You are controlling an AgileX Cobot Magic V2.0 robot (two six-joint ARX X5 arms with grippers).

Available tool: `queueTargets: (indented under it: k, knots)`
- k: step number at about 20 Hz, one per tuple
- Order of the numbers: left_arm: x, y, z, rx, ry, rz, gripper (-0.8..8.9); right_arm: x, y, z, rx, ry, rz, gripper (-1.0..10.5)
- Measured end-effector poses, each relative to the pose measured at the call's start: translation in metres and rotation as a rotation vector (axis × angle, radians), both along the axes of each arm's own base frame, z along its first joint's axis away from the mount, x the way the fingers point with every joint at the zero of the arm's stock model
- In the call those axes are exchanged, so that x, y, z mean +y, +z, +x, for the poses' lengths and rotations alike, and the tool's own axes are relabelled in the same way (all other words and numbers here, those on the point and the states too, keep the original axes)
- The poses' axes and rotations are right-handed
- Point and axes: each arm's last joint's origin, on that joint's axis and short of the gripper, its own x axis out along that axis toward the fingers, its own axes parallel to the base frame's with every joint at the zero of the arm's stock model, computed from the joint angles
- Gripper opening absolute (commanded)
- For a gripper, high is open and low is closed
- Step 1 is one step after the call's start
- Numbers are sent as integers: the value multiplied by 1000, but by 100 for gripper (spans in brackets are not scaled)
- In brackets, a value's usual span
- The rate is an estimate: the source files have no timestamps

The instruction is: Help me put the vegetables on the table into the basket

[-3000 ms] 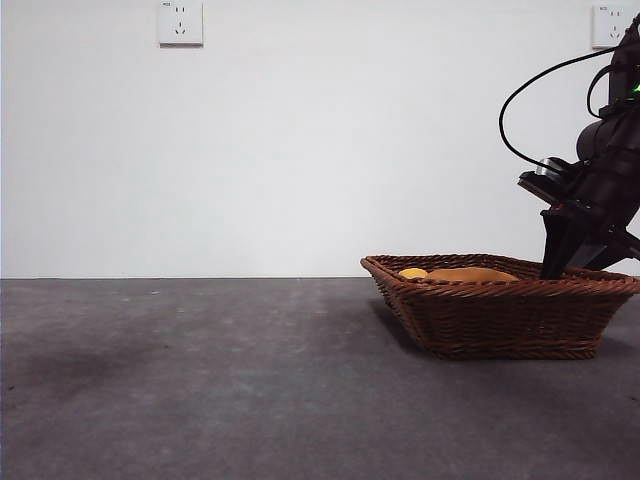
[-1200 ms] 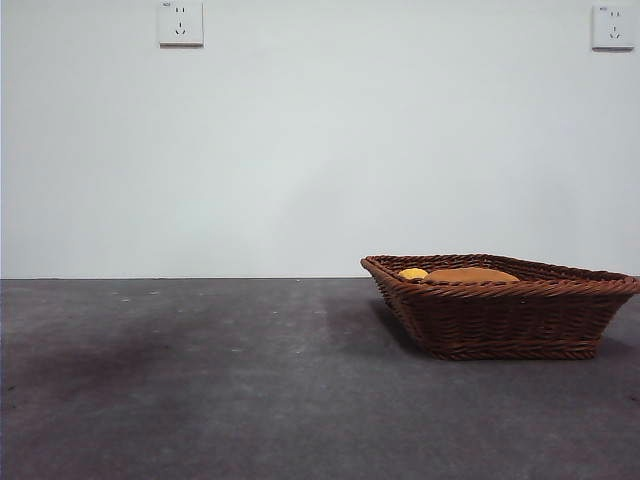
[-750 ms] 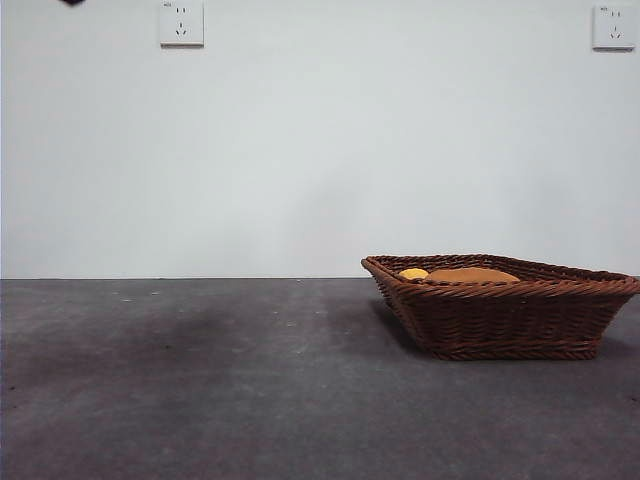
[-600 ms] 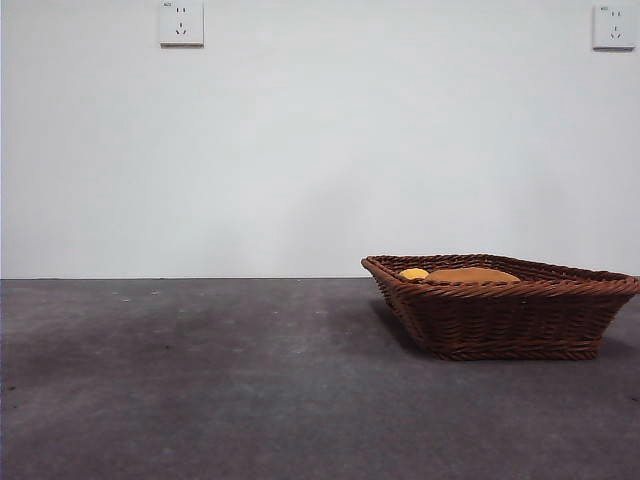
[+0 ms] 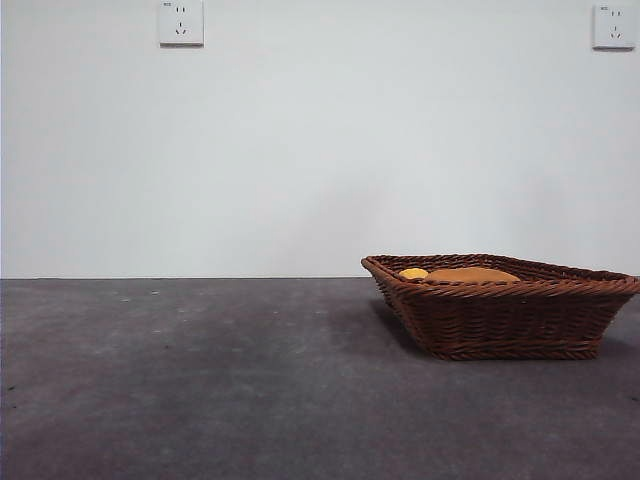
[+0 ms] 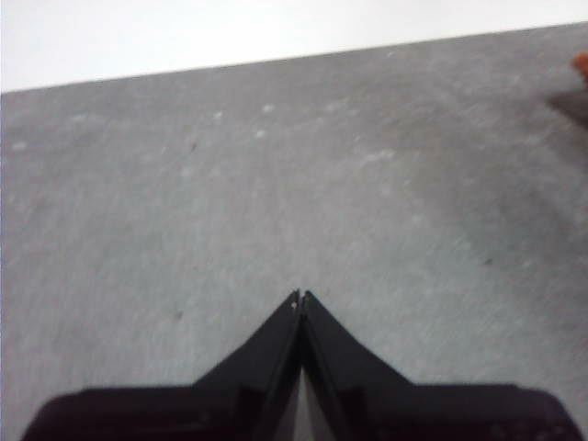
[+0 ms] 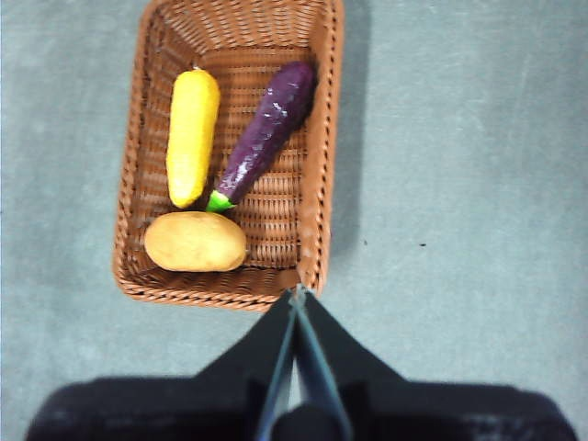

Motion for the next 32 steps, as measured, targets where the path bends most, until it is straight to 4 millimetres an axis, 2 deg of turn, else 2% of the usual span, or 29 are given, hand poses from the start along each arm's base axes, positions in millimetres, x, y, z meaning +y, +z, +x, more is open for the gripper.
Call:
queueTargets:
  k: [3, 14, 32]
  knots:
    - [2, -14, -2, 2, 16, 0, -3, 0, 3, 5, -66, 0, -5, 0]
    - [11, -6, -5, -98, 109, -7, -3, -2, 23, 27, -365, -2, -25, 0]
    - [11, -6, -5, -89, 95, -26, -3, -2, 24, 28, -389, -2, -26, 0]
